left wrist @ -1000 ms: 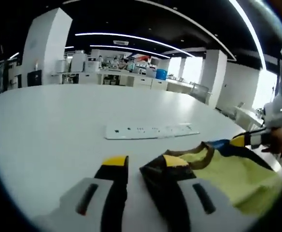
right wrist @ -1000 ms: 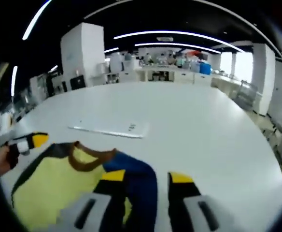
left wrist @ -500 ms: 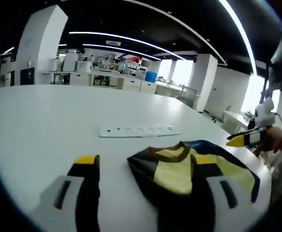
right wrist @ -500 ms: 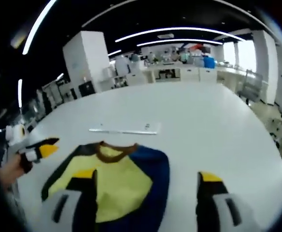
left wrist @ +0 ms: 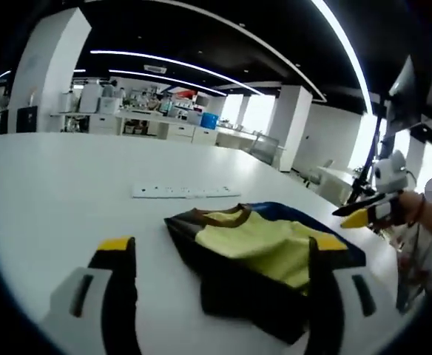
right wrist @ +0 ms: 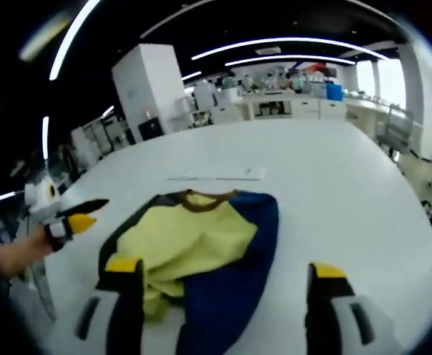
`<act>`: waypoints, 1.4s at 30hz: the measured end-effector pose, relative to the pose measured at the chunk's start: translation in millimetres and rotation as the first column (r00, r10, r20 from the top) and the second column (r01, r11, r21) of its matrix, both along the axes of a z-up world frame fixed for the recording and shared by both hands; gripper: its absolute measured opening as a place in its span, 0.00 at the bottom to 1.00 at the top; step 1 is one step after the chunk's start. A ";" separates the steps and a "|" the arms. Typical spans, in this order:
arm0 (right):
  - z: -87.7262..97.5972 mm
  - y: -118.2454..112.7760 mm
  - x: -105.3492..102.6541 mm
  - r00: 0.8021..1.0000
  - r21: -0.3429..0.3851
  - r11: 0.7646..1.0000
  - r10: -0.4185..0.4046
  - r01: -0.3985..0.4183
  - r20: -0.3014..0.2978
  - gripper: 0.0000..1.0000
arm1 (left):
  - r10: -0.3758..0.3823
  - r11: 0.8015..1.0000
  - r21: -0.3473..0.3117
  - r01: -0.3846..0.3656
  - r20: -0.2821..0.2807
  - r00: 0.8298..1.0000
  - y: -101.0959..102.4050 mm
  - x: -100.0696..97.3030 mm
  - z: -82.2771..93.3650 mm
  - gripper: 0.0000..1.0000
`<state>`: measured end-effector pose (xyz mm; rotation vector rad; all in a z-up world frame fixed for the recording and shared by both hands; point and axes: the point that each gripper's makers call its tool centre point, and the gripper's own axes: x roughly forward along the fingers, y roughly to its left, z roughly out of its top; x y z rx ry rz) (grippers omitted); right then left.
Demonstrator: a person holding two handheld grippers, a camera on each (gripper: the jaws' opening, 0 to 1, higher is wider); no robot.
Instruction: Fold the garment on the visible template until the final outline fits inside the template.
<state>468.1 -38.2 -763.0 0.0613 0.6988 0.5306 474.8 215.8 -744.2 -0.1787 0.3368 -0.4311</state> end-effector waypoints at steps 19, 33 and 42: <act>-24.0 -13.4 -75.3 1.000 -0.019 1.000 -0.015 0.016 0.016 0.51 | -0.101 0.991 0.081 0.102 -0.021 0.995 -36.1 -74.1 -11.1 0.77; -50.1 -15.7 -98.3 0.994 -0.015 0.994 -0.108 0.107 -0.034 0.11 | -0.061 0.996 0.058 0.065 -0.080 0.995 -49.0 -86.3 -33.9 0.50; -57.6 -9.7 -104.0 0.992 -0.031 0.994 -0.111 0.109 -0.052 0.00 | -0.092 0.995 0.028 0.097 -0.135 0.987 -67.7 -90.5 -43.2 0.24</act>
